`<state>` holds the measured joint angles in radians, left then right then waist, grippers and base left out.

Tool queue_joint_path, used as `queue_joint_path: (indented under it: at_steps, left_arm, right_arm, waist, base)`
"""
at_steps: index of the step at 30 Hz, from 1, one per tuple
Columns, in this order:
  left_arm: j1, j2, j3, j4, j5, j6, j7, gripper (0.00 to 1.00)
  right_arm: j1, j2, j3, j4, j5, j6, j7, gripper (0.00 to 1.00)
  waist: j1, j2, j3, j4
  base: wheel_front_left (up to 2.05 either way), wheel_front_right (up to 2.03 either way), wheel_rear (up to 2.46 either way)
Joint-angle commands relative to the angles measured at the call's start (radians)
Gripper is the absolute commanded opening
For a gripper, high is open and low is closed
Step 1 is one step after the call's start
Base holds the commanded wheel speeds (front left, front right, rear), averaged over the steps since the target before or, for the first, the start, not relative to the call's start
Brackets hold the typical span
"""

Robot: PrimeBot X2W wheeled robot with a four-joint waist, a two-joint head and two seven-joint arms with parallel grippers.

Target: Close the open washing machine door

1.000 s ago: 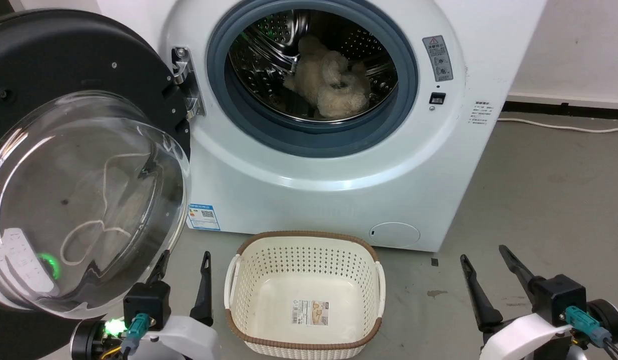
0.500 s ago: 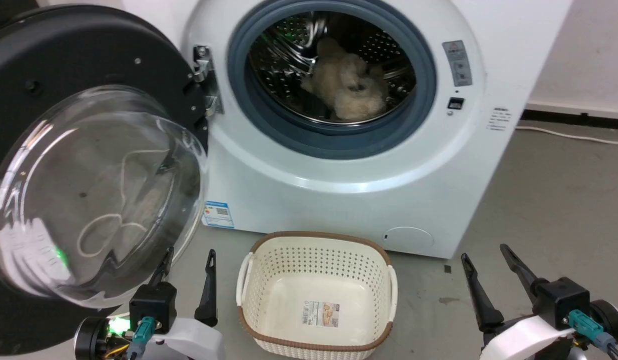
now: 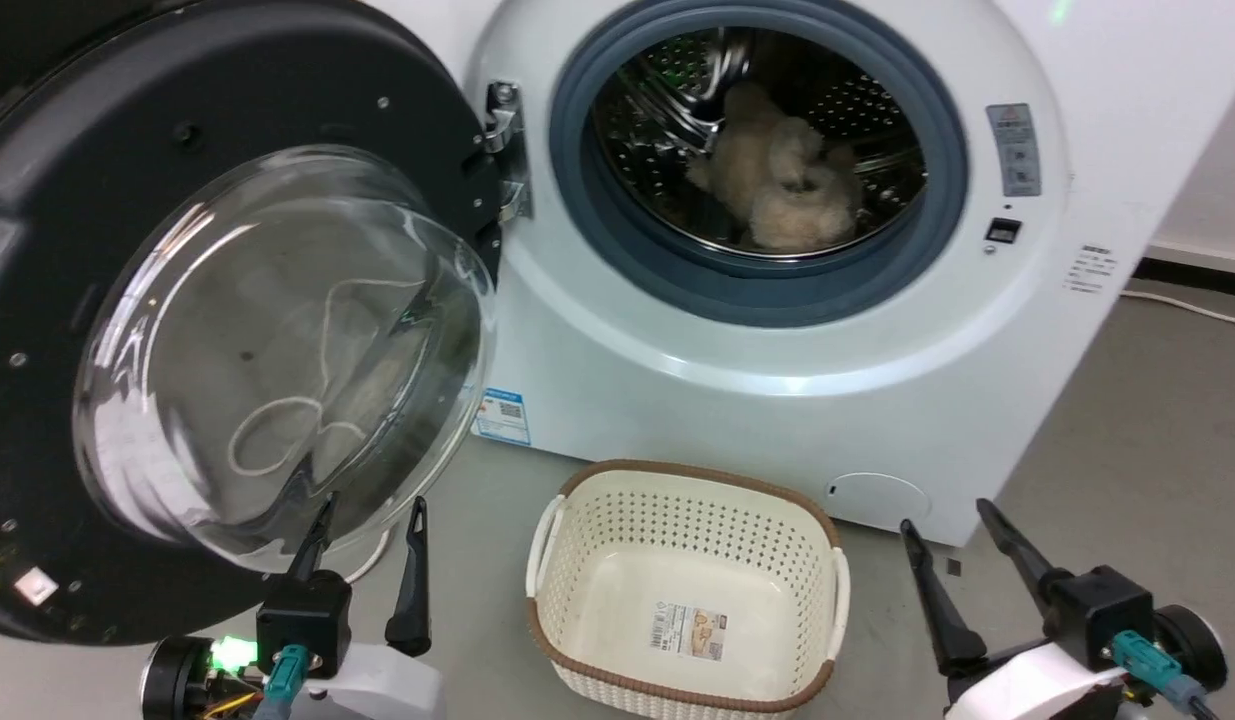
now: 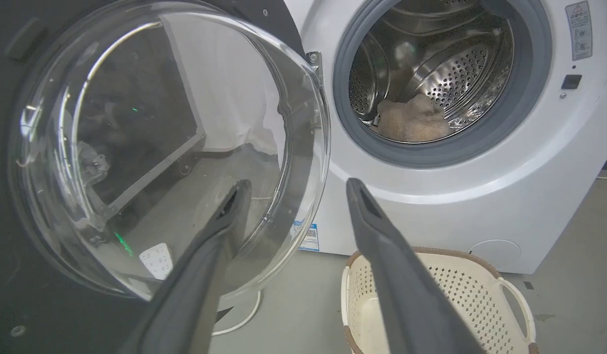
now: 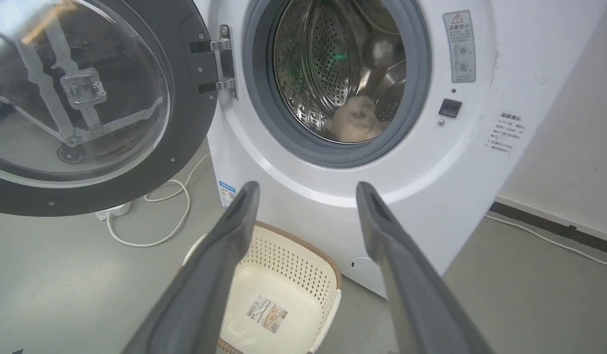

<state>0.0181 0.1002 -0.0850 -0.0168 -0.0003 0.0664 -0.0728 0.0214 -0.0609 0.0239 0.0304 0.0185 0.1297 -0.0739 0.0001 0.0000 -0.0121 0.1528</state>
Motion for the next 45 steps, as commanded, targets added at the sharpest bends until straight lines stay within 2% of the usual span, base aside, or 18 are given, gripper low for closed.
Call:
queue_joint_path:
  at_steps: [1,25,45]
  left_arm:
    - [0.010,0.006,-0.006,-0.008,0.000,0.009,-0.011,1.00]
    - [0.040,0.045,-0.046,-0.054,-0.005,0.086,-0.061,1.00]
    - [0.053,0.070,-0.076,-0.062,-0.017,0.112,-0.103,1.00]
  right_arm:
    - [-0.007,-0.007,0.008,0.006,0.004,0.000,-0.010,1.00]
    - [-0.062,-0.039,0.130,0.078,0.043,0.001,-0.060,1.00]
    - [-0.065,-0.047,0.170,0.106,0.057,0.001,-0.102,1.00]
  waist:
    - [-0.0001,0.0000,0.003,0.009]
    - [-0.0001,0.0000,0.012,0.115]
    - [-0.0001,0.0000,0.007,0.196]
  base:
    - [0.00,0.00,0.00]
    - [0.00,0.00,0.00]
    - [0.00,0.00,0.00]
